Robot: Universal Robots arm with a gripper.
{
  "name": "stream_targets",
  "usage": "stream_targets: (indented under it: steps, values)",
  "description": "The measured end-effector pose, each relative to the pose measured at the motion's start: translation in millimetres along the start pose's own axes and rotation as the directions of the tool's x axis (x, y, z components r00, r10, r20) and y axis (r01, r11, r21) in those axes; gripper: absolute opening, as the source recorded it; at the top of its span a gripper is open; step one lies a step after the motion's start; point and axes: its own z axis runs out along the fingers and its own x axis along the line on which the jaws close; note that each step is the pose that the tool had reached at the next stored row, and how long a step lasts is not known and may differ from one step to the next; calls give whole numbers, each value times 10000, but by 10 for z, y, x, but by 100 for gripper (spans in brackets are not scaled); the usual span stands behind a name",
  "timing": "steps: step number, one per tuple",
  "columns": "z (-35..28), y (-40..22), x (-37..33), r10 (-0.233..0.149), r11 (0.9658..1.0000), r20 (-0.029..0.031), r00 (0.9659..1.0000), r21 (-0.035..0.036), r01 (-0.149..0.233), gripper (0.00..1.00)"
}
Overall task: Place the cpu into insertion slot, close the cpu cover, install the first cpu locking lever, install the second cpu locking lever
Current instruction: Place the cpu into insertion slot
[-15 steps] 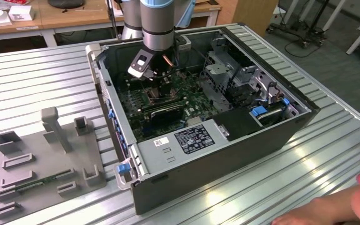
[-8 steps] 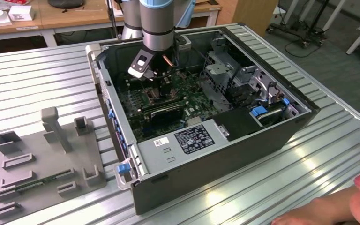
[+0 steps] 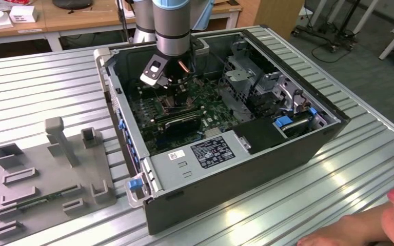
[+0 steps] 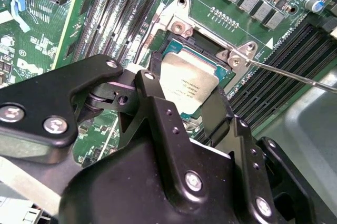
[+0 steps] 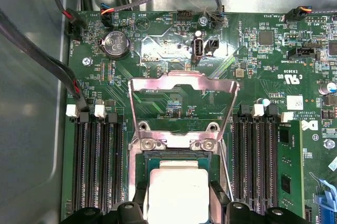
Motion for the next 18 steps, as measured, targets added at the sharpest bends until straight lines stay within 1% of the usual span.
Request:
stream_targets:
  steps: [18]
  values:
    - [27, 7, 1, -1, 10000, 0, 10000, -1, 1, 55]
